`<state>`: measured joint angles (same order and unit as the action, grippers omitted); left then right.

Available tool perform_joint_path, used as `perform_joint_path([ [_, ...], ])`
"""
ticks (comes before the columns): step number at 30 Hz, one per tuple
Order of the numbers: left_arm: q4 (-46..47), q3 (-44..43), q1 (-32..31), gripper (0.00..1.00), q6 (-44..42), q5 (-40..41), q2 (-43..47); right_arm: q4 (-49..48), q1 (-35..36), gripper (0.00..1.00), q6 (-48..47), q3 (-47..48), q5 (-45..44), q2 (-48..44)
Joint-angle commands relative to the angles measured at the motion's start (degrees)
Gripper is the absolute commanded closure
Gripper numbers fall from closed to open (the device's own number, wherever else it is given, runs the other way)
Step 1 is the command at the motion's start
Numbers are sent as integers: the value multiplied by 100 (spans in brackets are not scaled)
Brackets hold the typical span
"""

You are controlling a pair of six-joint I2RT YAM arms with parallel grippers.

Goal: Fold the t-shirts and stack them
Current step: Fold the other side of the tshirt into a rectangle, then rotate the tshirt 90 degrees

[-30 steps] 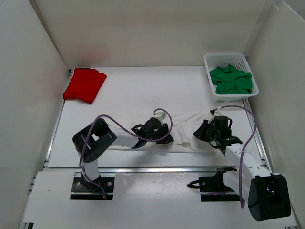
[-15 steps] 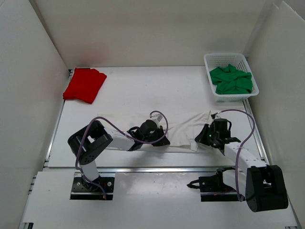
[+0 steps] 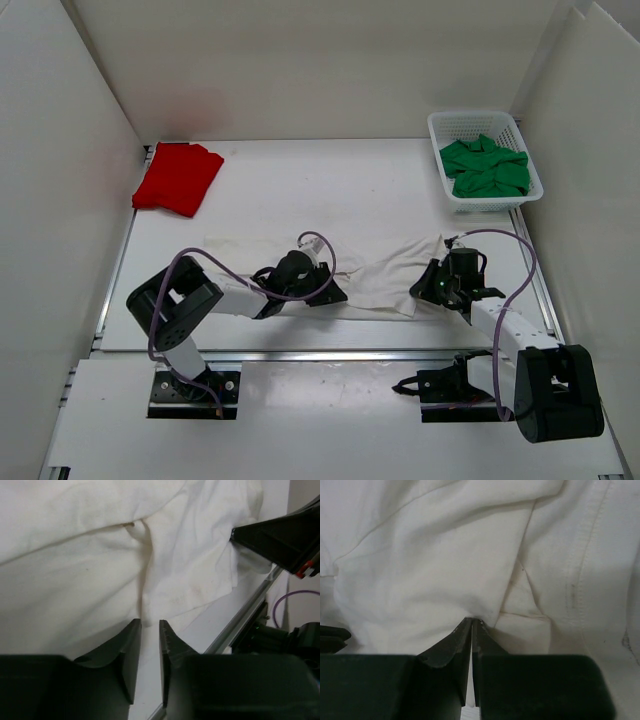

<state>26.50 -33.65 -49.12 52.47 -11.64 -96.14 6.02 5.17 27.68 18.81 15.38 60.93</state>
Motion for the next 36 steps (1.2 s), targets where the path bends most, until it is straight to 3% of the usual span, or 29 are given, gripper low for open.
perform_joint_path([
  [1, 83, 104, 70, 65, 18, -233, 218, -23, -16, 94, -26, 79, -211, -46],
  [4, 66, 183, 52, 55, -70, -374, 244, 162, 168, 87, -17, 263, -255, -115],
  [7, -66, 305, 148, 59, -210, -374, 586, 469, 318, 81, -26, 535, -324, -309],
  [9, -416, 298, 323, 63, -395, -286, 981, 636, 353, 82, -52, 746, -369, -502],
  [12, -777, 280, 771, 64, -711, -93, 1456, 585, 493, 96, -44, 983, -307, -468],
  [18, -858, 17, 2229, 63, -870, -224, 1537, -46, 1065, 100, -53, 1397, -300, 760],
  [22, -350, 515, 3406, 66, -502, -611, 1247, -443, 1240, 100, 106, 1301, -219, 1376],
  [25, -15, 937, 3917, 67, -220, -577, 1238, -532, 1215, 100, 167, 1196, -185, 1650],
  [29, 415, 1368, 4436, 68, 218, -725, 879, -769, 1162, 100, 168, 1247, -149, 2176],
  [33, 1532, 1914, 4877, 73, 993, -1375, 587, -690, 1039, 100, 71, 2081, 114, 3038],
  [36, 563, 1897, 4711, 72, 626, -939, 1429, -620, 942, 100, -26, 3153, 184, 3899],
])
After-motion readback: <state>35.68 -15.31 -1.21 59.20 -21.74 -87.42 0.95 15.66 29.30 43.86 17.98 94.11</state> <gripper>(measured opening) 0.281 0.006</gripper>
